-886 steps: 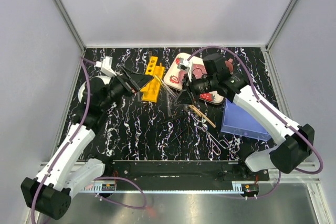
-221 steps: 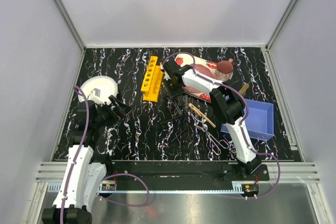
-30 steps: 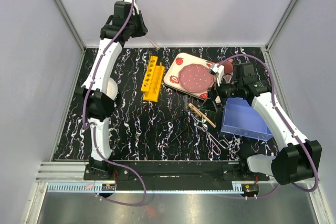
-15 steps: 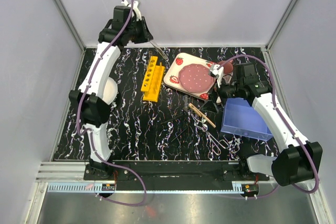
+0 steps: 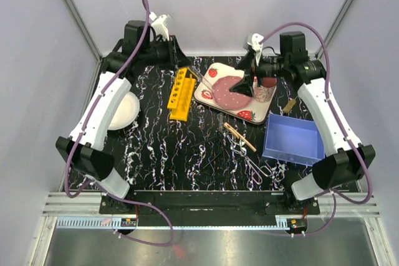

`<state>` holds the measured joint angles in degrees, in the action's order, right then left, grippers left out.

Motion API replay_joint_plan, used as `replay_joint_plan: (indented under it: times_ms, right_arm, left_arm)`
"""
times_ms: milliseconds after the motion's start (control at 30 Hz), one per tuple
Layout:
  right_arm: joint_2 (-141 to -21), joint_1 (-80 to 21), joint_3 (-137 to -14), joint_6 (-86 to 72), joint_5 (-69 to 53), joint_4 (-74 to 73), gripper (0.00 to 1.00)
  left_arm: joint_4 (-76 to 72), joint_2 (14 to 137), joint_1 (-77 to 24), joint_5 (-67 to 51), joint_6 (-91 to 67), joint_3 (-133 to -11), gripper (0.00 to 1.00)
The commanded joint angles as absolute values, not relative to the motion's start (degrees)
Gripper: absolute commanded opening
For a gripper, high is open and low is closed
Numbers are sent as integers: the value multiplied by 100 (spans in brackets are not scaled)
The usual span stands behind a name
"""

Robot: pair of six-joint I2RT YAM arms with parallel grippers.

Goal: Organize the chemistry lab equipment

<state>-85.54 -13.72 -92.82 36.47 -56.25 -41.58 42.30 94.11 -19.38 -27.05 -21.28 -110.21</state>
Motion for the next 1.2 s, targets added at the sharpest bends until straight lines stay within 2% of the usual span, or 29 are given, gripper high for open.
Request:
replay_joint_plan:
  times_ms: [0,133,367,733,833,867,967,1000,1100,1167]
  right_arm:
    - [-8938,-1844,-9879,2937,-5731,-3929,100]
    - [-9009,-2135,-9616,2594,-5598,-3736,100]
    - [-9105,-2707,-9264,2233,-5582,-3692,98]
    - [-9272,-2760,-9255,2188,-4843,-3683,84]
    - [-9316,-2768,-9220,2127,-4895,-3726,71]
    - [-9334,-2786,-9211,2092,-4991,-3735,60]
    - [-9299,-2865,-9106,2066,-5229,-3762,43]
    - [-9247,-2935,-9062,2083,-5264,-3770,34]
    - [-9150,-3023,-8895,2109,-5317,-3709,20]
    - [-9036,-3041,-8772,2013,-5335,-3569,17]
  left_arm:
    - [3265,8843,-2013,-3717,-2829,-9995,15]
    - [2541,8351,-2021,-4007,-3304,-9055,15]
    - [2049,8139,-2021,-4262,-3673,-8623,15]
    - [1925,7937,-2021,-4447,-3805,-8288,15]
    - [1863,7919,-2021,-4482,-3911,-8236,15]
    - [1855,7919,-2021,-4456,-3929,-8244,15]
    - [1846,7910,-2021,-4334,-4043,-8227,15]
    - [1828,7910,-2021,-4316,-4086,-8200,15]
    - [1592,7823,-2021,-4140,-4332,-8017,15]
    - [1338,7735,-2021,-4009,-4561,-7884,16]
